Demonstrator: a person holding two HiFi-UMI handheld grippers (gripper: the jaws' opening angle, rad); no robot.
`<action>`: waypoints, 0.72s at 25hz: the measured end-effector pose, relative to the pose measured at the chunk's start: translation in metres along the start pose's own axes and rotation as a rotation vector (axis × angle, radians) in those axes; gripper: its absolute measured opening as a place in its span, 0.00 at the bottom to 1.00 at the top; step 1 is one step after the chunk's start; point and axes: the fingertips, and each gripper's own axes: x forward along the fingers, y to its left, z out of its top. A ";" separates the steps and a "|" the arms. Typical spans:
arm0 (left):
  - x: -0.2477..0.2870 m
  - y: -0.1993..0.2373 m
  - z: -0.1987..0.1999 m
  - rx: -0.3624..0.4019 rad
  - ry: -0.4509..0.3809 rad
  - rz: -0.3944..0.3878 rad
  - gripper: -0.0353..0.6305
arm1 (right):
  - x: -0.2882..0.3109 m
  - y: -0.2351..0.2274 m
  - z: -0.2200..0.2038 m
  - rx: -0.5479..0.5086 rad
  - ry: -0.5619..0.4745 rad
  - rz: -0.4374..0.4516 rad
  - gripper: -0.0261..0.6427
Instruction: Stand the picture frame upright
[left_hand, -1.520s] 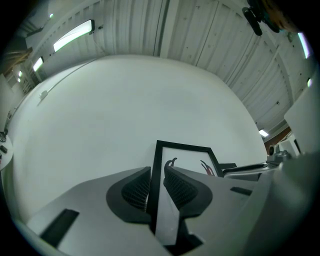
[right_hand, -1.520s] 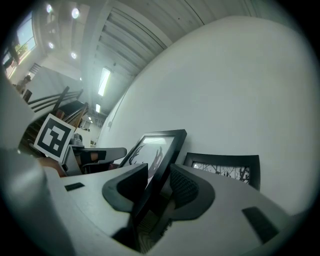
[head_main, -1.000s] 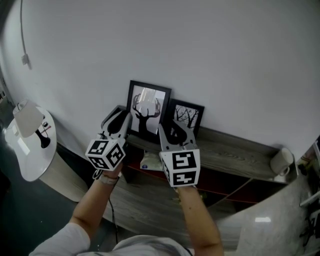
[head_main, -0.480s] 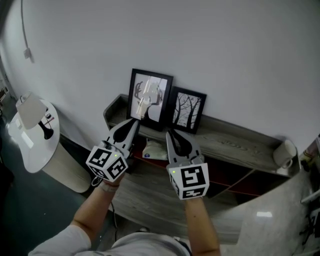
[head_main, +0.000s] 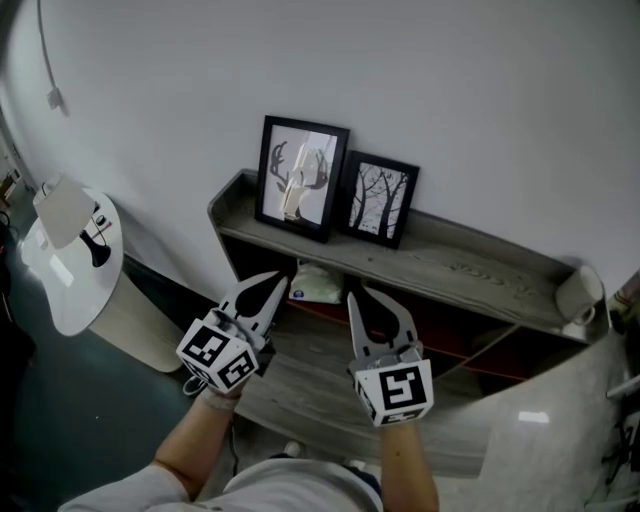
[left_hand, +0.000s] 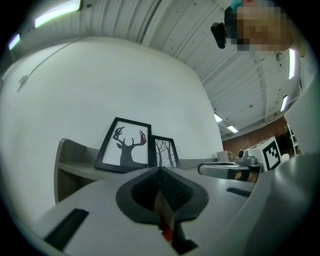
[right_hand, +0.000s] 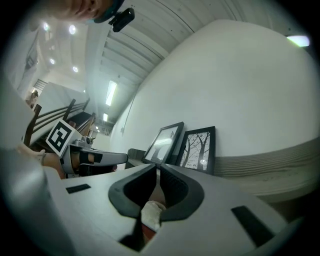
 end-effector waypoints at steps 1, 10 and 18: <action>-0.004 -0.001 -0.004 -0.013 0.005 -0.002 0.08 | -0.004 0.002 -0.005 0.004 0.006 0.004 0.09; -0.031 -0.016 -0.053 -0.044 0.098 -0.016 0.08 | -0.042 0.017 -0.055 0.077 0.080 0.018 0.09; -0.046 -0.033 -0.083 -0.055 0.163 -0.037 0.08 | -0.059 0.025 -0.068 0.127 0.093 0.017 0.09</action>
